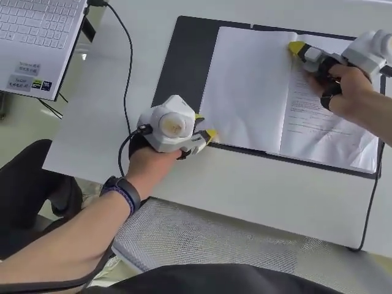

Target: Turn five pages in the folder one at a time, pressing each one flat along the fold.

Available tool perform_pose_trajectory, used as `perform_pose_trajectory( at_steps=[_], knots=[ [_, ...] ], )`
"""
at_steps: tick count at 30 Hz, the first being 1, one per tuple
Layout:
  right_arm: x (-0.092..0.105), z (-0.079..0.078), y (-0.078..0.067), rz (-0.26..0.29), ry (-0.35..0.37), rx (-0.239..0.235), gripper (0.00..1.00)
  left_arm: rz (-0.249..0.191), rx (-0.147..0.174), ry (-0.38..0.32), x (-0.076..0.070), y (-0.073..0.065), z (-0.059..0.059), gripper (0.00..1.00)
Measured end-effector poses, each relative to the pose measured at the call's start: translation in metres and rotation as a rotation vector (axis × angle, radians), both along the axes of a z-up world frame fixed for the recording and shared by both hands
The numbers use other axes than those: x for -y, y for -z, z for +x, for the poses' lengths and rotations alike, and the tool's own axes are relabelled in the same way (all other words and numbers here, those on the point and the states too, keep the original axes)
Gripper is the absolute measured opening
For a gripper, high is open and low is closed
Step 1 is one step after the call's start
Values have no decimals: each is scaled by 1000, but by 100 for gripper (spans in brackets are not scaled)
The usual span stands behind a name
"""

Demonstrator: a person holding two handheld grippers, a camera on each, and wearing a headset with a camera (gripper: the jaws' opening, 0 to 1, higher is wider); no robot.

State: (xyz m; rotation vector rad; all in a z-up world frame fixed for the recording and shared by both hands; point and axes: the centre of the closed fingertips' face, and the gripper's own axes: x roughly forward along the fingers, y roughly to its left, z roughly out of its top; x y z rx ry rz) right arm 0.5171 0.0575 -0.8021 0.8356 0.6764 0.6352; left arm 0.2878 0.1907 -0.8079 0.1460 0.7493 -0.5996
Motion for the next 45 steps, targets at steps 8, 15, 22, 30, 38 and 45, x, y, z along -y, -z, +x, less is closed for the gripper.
perform_pose_trajectory(
  at_steps=[8, 15, 22, 30, 38, 45],
  knots=[
    [1, 21, 3, 2, 52, -7, 0, -2, -2, -2, 1, -1, -1, 24],
    [0, 35, 2, 8, 104, -15, 0, -3, -2, -4, 0, 1, 0, 23],
    [-1, 39, 2, 5, 107, -19, 0, -4, -1, -7, 0, 1, 0, 23],
    [-3, 34, 1, 1, 86, -7, 0, -8, -3, -11, 0, -2, -1, 22],
    [-7, 14, 0, 5, 17, -5, 0, -10, -5, -10, 0, -1, 0, 23],
    [-8, -3, 0, -7, -51, 0, 0, -16, -2, -11, 1, -1, -1, 25]
  ],
)
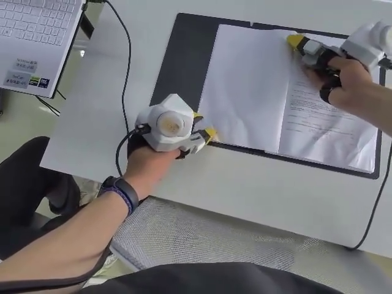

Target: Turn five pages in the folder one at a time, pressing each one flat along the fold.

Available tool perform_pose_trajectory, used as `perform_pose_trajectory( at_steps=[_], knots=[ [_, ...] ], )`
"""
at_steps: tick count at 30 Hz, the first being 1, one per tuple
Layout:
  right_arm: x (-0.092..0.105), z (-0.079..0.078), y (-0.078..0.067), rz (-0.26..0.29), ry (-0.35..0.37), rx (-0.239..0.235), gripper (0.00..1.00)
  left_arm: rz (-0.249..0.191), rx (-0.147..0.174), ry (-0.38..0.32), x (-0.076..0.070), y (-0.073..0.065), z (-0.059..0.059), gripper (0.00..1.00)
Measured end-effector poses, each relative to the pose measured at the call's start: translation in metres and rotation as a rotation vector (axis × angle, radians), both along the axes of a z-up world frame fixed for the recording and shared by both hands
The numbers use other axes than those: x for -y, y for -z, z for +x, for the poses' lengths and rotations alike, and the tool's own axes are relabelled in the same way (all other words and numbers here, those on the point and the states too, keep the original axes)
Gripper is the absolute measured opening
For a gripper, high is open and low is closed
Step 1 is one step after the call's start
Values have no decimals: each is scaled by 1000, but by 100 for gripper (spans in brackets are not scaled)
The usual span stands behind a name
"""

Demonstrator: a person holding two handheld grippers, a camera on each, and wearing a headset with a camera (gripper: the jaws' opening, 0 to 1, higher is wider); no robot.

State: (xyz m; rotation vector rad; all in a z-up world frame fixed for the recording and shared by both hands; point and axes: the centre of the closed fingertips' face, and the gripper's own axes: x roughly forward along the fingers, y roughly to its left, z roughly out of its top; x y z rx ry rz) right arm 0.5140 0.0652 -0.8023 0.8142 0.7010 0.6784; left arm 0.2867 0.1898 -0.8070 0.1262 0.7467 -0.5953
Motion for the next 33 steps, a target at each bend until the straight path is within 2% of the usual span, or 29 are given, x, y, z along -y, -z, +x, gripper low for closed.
perform_pose_trajectory(
  at_steps=[7, 15, 18, 24, 27, 33],
  knots=[
    [-1, -22, 1, -5, -47, 3, 0, 6, 1, 7, -1, 1, 0, 24],
    [-3, -55, -4, -100, -133, 79, 0, 14, -1, 18, 1, -3, -2, 25],
    [0, -55, -1, -121, -154, 97, 0, 15, -1, 20, 2, -4, -3, 25],
    [-3, -88, -6, -118, -201, 113, 0, 15, 1, 23, 1, -4, -3, 25],
    [-3, -109, -11, -98, -204, 113, 0, 15, 1, 25, 2, -4, -3, 25],
    [-7, -137, -16, -93, -231, 109, 0, 18, 3, 29, 2, -5, -4, 25]
  ],
)
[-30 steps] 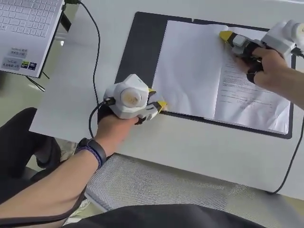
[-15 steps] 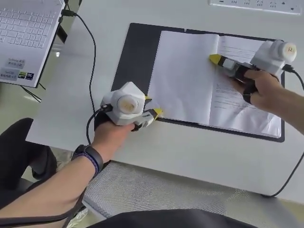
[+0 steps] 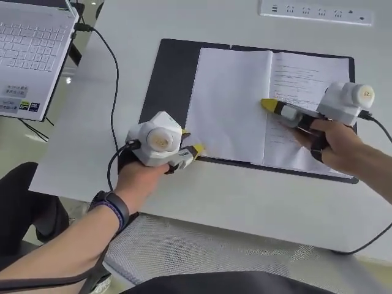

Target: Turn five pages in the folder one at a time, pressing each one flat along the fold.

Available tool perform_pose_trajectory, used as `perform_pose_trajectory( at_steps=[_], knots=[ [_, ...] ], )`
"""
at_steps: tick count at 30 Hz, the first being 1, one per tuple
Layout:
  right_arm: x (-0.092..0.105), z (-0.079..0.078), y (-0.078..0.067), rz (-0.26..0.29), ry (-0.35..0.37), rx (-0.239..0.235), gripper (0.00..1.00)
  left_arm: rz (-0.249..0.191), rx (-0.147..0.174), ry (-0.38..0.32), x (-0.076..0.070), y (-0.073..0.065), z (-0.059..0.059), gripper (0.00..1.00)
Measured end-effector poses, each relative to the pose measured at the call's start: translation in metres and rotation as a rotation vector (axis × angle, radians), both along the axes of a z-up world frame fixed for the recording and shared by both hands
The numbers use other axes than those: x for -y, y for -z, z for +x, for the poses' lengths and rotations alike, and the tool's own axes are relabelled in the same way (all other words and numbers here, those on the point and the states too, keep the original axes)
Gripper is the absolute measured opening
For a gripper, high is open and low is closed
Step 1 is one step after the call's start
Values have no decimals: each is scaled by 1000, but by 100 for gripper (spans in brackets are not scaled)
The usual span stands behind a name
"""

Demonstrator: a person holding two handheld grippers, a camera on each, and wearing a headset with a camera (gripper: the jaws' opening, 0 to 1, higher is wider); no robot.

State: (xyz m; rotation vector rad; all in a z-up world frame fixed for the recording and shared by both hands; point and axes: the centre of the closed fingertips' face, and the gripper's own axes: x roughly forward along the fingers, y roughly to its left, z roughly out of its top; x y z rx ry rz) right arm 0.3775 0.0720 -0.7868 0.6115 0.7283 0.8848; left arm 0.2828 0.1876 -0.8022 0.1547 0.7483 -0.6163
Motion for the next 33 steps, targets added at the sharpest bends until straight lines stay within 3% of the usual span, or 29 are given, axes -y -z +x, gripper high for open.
perform_pose_trajectory(
  at_steps=[6, 17, 33],
  knots=[
    [-3, -22, -2, -13, -43, -6, 0, 1, 1, 0, 1, -1, -1, 26],
    [-2, -66, 0, 18, -64, -43, 0, -4, 3, -8, -1, 4, 2, 25],
    [0, -106, 3, 19, -80, -73, 0, -7, 6, -10, -1, 7, 3, 25]
  ],
)
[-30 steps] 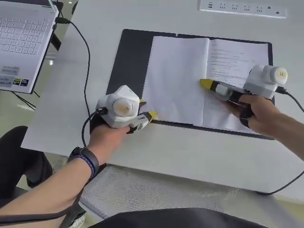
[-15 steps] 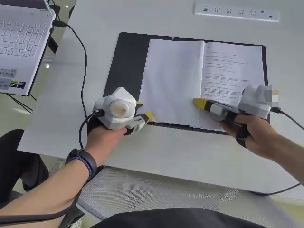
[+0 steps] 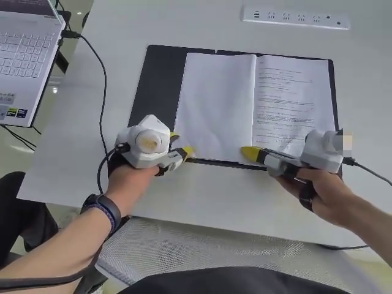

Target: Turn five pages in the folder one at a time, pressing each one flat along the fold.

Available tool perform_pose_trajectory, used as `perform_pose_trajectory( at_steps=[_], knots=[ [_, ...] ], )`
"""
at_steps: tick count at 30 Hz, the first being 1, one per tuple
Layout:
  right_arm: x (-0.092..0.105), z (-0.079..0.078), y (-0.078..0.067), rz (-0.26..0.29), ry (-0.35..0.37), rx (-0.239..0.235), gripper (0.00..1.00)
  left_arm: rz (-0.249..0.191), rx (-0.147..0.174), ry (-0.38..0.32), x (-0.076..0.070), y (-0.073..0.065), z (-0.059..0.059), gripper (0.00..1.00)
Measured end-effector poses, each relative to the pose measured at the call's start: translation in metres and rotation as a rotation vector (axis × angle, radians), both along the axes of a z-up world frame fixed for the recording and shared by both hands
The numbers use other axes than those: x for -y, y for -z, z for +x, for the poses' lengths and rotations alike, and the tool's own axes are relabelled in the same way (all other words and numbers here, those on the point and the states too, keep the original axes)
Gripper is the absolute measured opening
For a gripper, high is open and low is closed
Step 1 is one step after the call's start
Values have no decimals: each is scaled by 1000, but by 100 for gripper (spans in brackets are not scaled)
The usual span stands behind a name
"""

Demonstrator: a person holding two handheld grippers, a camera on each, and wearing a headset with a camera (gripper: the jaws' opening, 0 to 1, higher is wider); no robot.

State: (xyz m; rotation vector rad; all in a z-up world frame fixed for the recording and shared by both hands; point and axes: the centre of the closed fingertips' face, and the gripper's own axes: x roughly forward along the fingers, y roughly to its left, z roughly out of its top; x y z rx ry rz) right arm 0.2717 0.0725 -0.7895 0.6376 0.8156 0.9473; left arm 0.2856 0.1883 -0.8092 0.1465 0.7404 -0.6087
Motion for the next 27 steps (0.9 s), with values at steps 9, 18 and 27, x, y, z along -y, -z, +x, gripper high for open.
perform_pose_trajectory(
  at_steps=[9, 18, 27],
  knots=[
    [1, -13, 2, -7, -8, -17, 0, -5, 0, 2, 1, 0, -1, 26],
    [2, -18, 5, -6, -2, -39, 0, -2, 1, 11, 2, 0, -1, 27],
    [3, -19, 0, 12, 26, -51, 0, 5, -1, 20, 0, 2, 0, 27]
  ],
)
